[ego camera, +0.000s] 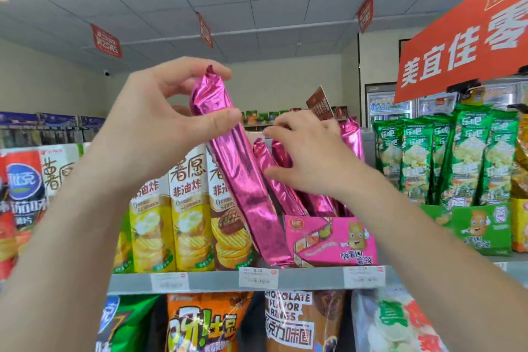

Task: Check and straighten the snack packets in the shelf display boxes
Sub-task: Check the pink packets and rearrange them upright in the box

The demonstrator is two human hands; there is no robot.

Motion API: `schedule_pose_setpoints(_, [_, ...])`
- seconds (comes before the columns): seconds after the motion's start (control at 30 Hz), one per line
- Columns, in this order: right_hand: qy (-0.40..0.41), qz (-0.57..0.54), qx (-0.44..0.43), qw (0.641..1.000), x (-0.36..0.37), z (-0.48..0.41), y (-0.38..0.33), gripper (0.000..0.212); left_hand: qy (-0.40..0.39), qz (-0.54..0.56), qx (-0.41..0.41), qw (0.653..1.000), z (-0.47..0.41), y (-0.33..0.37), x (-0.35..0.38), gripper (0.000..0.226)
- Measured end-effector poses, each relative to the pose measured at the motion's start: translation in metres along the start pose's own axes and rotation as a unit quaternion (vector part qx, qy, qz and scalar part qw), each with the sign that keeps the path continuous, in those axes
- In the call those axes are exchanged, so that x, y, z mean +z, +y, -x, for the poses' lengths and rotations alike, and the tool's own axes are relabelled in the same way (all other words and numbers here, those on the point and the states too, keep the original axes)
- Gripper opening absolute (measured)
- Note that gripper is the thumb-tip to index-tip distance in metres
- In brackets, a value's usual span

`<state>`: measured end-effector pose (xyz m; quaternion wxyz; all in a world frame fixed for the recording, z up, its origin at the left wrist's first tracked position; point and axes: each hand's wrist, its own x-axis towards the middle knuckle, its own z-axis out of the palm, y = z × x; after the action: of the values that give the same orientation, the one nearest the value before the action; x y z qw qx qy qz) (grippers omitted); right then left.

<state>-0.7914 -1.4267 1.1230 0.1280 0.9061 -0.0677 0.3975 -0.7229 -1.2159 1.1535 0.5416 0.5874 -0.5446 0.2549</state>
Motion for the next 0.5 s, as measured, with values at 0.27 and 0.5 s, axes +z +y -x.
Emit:
schedule_pose_setpoints(0.27, [0.031, 0.001, 0.037, 0.999, 0.014, -0.009, 0.015, 0.04, 0.002, -0.016, 0.041, 0.999, -0.01, 0.0, 0.019, 0.042])
schedule_pose_setpoints(0.5, [0.043, 0.0, 0.062, 0.997, -0.006, 0.013, 0.051, 0.042, 0.029, -0.068, 0.087, 0.993, -0.044, 0.001, 0.053, 0.043])
